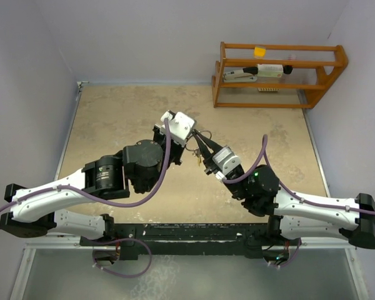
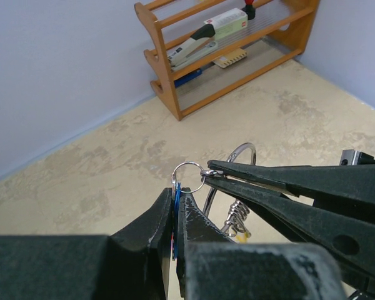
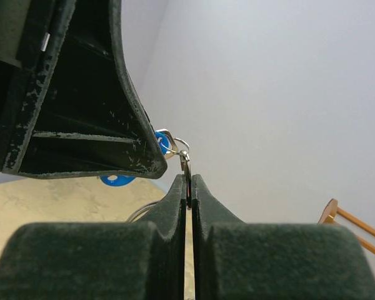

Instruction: Remove the keys from the keyring

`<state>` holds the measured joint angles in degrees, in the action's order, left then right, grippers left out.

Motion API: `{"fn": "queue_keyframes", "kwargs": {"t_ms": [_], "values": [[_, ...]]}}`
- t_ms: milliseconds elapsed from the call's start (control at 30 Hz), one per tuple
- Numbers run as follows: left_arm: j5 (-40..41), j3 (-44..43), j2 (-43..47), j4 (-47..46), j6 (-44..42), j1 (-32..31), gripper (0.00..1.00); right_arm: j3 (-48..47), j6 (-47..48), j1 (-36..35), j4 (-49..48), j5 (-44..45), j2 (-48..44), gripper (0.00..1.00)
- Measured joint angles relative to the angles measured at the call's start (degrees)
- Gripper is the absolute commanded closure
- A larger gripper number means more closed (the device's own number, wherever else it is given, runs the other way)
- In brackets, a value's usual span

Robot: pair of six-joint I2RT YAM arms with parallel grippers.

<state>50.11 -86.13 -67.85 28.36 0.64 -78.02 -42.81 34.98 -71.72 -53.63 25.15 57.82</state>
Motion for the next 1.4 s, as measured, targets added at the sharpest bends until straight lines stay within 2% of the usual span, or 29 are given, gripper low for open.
{"fn": "queue_keyframes", "kwargs": {"t_ms": [233,800,1400], "values": [[-1.70,0.37,0.48,-0.85,0.00,-0.07,1.00,0.20,-1.86,-0.02,2.62,-1.09,-1.97,1.00],[-1.40,1.55,-0.46,-0.94,-0.37,0.00,1.00,1.33,-1.84,0.02,1.25,-0.70,-2.01,1.00],[-6.12,1.55,-2.54,-2.49,-3.89,0.37,1.00,2.05,-2.60,0.11,3.52,-0.76,-5.55,1.00]]}}
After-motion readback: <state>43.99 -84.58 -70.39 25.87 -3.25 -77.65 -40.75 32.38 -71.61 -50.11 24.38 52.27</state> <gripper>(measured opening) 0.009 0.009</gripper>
